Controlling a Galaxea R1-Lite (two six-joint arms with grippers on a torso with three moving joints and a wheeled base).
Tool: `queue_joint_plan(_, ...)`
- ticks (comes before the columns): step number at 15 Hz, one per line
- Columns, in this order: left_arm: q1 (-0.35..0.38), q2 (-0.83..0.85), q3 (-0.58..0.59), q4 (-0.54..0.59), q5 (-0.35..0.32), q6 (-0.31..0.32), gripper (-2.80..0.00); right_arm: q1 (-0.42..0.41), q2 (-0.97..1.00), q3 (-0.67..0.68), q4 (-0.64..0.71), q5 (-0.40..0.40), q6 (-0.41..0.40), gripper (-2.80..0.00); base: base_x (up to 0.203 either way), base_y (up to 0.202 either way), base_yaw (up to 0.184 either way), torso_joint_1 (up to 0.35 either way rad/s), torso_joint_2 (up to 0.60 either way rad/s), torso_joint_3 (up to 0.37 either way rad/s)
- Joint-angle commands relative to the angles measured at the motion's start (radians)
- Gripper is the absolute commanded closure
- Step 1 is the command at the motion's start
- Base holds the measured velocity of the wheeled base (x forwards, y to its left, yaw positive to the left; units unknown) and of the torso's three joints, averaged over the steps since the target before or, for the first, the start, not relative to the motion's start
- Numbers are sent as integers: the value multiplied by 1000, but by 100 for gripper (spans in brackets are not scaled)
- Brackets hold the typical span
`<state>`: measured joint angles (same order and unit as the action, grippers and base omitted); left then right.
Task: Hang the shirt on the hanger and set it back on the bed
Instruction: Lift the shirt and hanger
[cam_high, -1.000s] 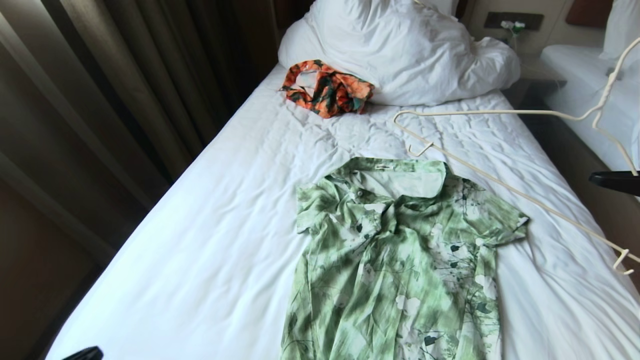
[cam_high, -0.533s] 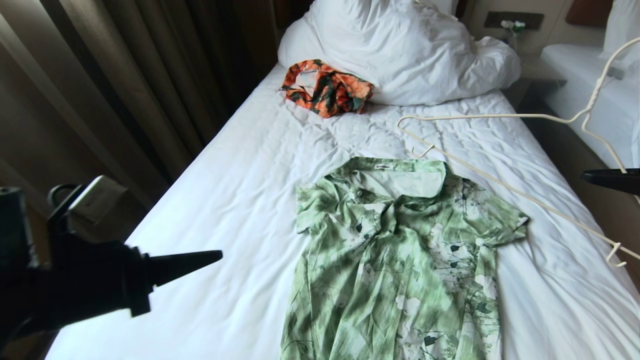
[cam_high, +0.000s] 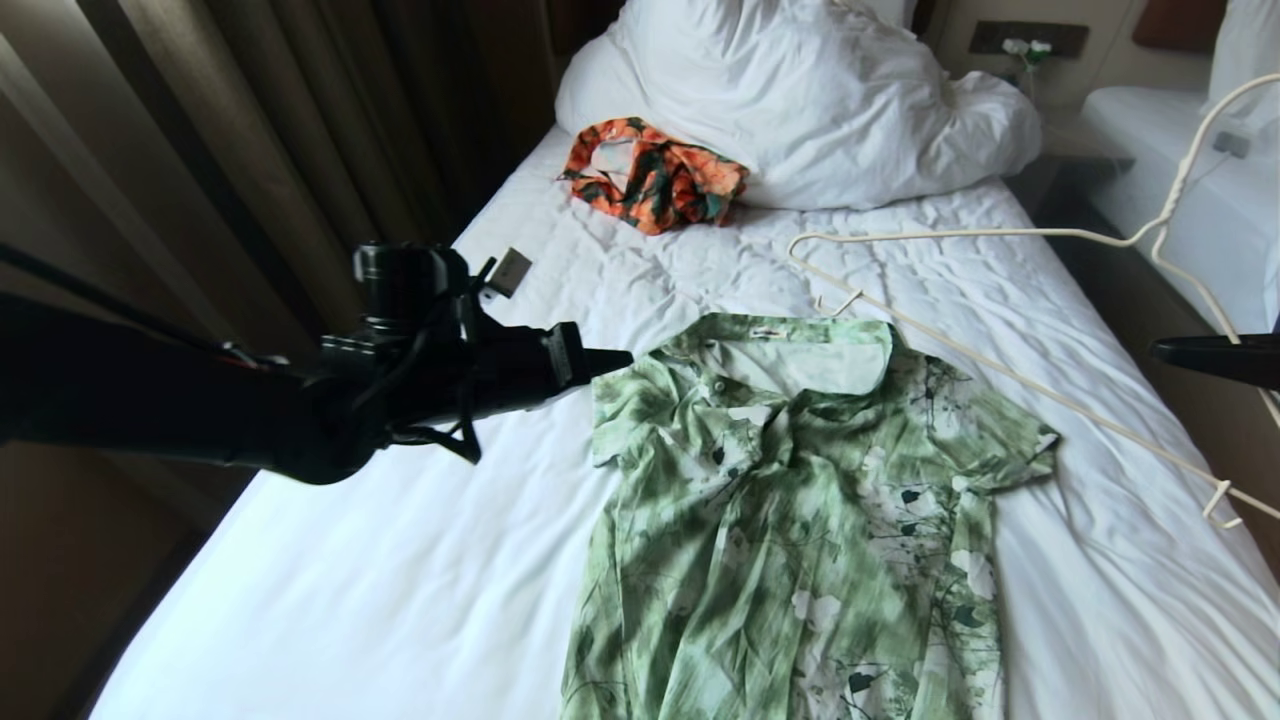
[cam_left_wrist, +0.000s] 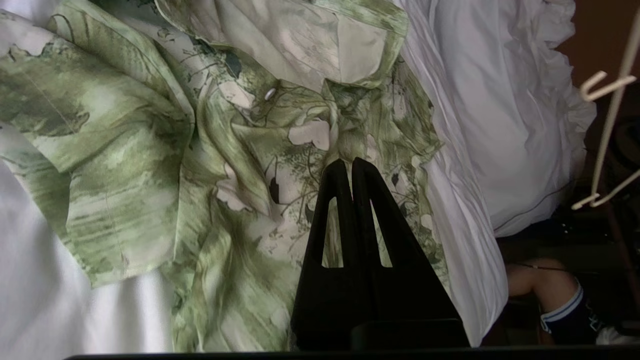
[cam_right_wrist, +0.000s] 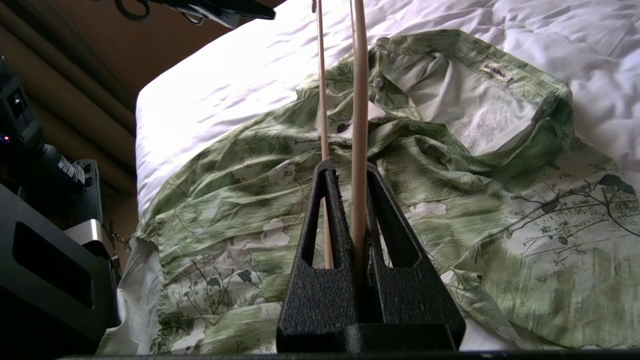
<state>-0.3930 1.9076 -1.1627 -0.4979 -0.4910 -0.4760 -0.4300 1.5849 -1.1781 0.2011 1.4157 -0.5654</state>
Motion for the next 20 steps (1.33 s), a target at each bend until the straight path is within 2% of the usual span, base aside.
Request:
queue_joint_plan(1, -33, 182, -153, 39, 47, -7, 0, 0, 21, 0, 0, 8, -4, 0, 0, 0, 0, 0, 0, 0)
queue_joint_plan(2, -44, 221, -212, 75, 83, -7, -280, 0, 23, 0, 0, 8, -4, 0, 0, 0, 0, 0, 0, 0)
queue_joint_plan(4, -62, 286, -319, 104, 212, -5, -280, -3, 26, 3, 0, 8, -5, 0, 0, 0, 0, 0, 0, 0)
queue_joint_plan(5, -75, 323, -374, 111, 297, 2, -280, -3, 27, 9, 0, 8, -5, 0, 0, 0, 0, 0, 0, 0)
queue_joint_plan(7, -102, 382, -436, 125, 432, 41, -280, -4, 27, 17, 0, 8, -7, 0, 0, 0, 0, 0, 0, 0)
queue_joint_plan(16, -183, 463, -561, 119, 592, 49, -280, -12, 20, 61, -2, 8, -10, 0, 0, 0, 0, 0, 0, 0)
queue_joint_plan(19, -204, 512, -629, 119, 671, 52, -280, -15, 17, 69, -2, 8, -11, 0, 0, 0, 0, 0, 0, 0)
queue_joint_plan(20, -206, 523, -638, 119, 676, 64, -280, -21, 15, 71, -2, 9, -12, 0, 0, 0, 0, 0, 0, 0)
